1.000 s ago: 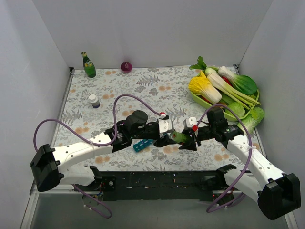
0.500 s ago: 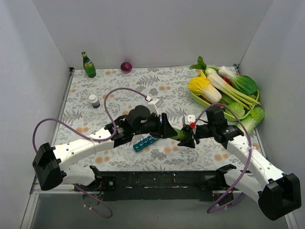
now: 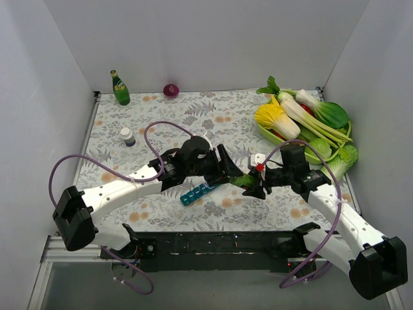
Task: Sort the pills into containers
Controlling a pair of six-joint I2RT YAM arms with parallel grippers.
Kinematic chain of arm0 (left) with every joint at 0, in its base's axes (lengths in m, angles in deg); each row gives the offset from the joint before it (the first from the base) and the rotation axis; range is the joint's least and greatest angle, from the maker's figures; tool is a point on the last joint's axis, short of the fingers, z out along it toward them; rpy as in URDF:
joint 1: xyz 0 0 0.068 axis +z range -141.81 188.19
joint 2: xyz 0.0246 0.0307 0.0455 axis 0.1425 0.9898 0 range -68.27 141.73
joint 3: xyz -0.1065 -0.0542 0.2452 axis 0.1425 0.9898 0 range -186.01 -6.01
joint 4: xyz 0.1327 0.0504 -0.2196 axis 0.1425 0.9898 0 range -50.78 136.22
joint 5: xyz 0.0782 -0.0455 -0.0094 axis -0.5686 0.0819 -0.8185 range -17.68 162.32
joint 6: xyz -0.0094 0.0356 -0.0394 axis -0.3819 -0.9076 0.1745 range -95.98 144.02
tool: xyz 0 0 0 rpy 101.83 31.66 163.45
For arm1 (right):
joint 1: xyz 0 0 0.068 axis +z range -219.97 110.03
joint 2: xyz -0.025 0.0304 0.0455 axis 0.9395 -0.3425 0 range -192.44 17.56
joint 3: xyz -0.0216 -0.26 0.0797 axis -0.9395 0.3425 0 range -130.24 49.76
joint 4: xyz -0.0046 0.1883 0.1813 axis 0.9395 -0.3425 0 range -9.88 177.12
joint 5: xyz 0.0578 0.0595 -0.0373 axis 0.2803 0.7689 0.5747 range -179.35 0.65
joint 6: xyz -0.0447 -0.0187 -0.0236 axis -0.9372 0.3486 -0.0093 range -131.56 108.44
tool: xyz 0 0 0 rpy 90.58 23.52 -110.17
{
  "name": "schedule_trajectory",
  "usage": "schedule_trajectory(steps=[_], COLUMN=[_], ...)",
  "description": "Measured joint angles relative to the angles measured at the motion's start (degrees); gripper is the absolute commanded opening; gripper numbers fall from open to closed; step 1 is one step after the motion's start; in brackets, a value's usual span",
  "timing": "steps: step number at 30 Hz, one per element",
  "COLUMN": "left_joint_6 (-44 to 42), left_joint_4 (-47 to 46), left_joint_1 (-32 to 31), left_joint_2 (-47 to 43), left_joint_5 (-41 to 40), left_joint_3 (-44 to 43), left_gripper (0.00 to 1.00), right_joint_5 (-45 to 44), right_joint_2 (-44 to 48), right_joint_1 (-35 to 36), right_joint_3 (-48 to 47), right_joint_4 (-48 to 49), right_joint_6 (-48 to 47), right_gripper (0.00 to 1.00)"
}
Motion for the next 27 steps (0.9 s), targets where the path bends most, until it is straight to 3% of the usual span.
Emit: schedule_trajectory(steps=[4, 9, 13, 18, 23, 27], left_joint_6=[0.04, -1.07, -8.26, -32.30, -58.86, -72.91], left_joint_4=[-3.91, -8.35, -8.90, -6.40, -9.60, -14.62], left_joint_1=[0.81, 2.51, 4.55, 4.33, -1.55, -2.38], left_joint_2=[-2.34, -7.34, -10.99, -15.80, -25.18, -23.47], left_joint_5=[4.11, 10.27, 14.38, 18.03, 16.90, 15.85], left_joint_3=[2.64, 5.73, 6.29, 8.24, 16.52, 17.40], left_gripper=[0.98, 0.98, 0.98, 0.98, 0.98, 0.98], right_joint_5=[0.04, 0.20, 1.11, 3.93, 7.10, 8.39], right_joint_2=[0.20, 0.20, 0.22, 0.22, 0.24, 0.24], right_joint_1=[-0.15, -0.61, -0.85, -1.11, -1.14, -1.14], right_joint_3=[0.00, 0.00, 0.00, 0.02, 0.00, 0.00], right_joint_4=[0.96, 1.07, 1.07, 0.61, -0.83, -1.86], right_joint_6=[0.52, 0.96, 1.01, -0.26, -2.67, -4.00], right_gripper=[0.01, 0.01, 0.01, 0.01, 0.01, 0.01])
